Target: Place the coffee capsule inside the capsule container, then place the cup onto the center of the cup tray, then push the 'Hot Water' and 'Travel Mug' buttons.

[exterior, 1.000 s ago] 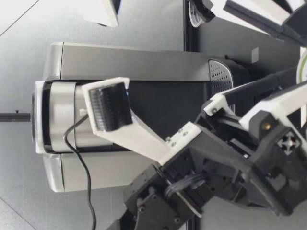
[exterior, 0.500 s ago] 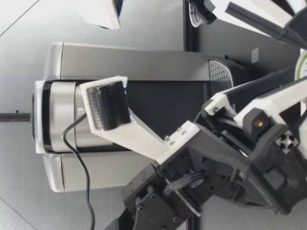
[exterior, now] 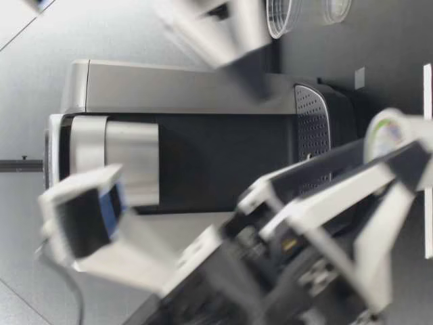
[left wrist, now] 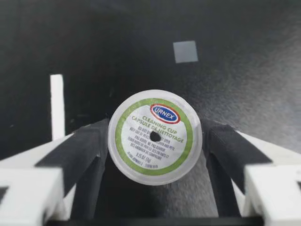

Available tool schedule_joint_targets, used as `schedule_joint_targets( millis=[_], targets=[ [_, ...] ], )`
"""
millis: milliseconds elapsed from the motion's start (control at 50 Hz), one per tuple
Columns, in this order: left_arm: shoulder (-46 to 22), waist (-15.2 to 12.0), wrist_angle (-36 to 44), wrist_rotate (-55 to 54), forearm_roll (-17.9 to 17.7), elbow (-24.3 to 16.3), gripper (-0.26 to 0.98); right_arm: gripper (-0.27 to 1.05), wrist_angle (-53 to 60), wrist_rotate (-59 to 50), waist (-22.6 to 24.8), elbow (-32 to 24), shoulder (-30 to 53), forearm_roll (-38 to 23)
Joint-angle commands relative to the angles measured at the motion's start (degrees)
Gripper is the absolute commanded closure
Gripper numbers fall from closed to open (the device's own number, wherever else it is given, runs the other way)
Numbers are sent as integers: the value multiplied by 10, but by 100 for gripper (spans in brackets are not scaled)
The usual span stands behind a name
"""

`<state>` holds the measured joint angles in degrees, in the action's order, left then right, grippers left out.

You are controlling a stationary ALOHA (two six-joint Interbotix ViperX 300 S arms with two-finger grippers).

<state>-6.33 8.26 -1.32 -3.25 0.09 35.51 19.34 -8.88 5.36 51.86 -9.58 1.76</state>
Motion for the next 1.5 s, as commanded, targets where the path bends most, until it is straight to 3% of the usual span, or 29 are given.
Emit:
schedule_joint_targets(
  millis=[0,200,560,1100,1480],
  targets=[
    [44,1,3,0,-1,6,22,72,33,0,-28,-7,-22,5],
    [83,1,3,1,-1,29,22,72,125,-1,-84,-13,-18,16],
    [94,1,3,1,-1,42,22,72,207,1,-156,-16,-12,41],
    [93,1,4,2,-1,42,22,72,221,5,-191,-53,-17,40],
    [89,1,7,2,-1,39,22,72,293,4,-198,-68,-35,41]
  ],
)
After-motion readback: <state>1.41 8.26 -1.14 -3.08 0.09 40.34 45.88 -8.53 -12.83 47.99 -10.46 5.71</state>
